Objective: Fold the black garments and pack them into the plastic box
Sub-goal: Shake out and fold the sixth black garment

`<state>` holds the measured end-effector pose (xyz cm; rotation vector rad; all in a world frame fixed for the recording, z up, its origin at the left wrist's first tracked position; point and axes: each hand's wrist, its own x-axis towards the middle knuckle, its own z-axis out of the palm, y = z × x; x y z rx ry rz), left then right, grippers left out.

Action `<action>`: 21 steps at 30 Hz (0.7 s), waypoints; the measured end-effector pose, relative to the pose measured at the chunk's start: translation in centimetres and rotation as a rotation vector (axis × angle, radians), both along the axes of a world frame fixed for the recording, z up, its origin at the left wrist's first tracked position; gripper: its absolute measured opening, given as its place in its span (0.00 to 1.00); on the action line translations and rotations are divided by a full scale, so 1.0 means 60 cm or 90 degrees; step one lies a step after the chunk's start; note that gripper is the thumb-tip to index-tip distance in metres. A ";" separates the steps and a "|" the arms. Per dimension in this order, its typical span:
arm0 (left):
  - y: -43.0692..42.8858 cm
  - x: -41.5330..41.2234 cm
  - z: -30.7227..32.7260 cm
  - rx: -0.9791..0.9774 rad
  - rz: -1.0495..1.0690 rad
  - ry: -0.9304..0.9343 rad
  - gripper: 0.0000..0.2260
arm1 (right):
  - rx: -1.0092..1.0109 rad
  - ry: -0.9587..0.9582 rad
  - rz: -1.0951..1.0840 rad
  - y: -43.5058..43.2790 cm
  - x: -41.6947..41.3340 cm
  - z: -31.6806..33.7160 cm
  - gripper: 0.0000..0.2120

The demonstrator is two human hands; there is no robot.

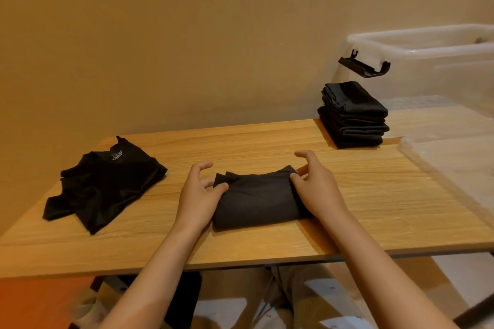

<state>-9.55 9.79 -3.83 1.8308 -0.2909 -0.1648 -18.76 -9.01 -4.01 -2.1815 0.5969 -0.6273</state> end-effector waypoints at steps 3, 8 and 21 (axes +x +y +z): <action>0.003 -0.002 -0.007 -0.048 0.022 -0.001 0.21 | -0.037 -0.023 -0.013 0.003 0.000 0.001 0.24; -0.009 0.011 -0.008 0.043 0.047 -0.046 0.20 | -0.094 0.025 -0.051 0.006 0.003 -0.011 0.22; -0.019 -0.016 0.012 0.466 -0.173 -0.434 0.23 | -0.316 0.092 0.163 0.017 -0.006 -0.010 0.19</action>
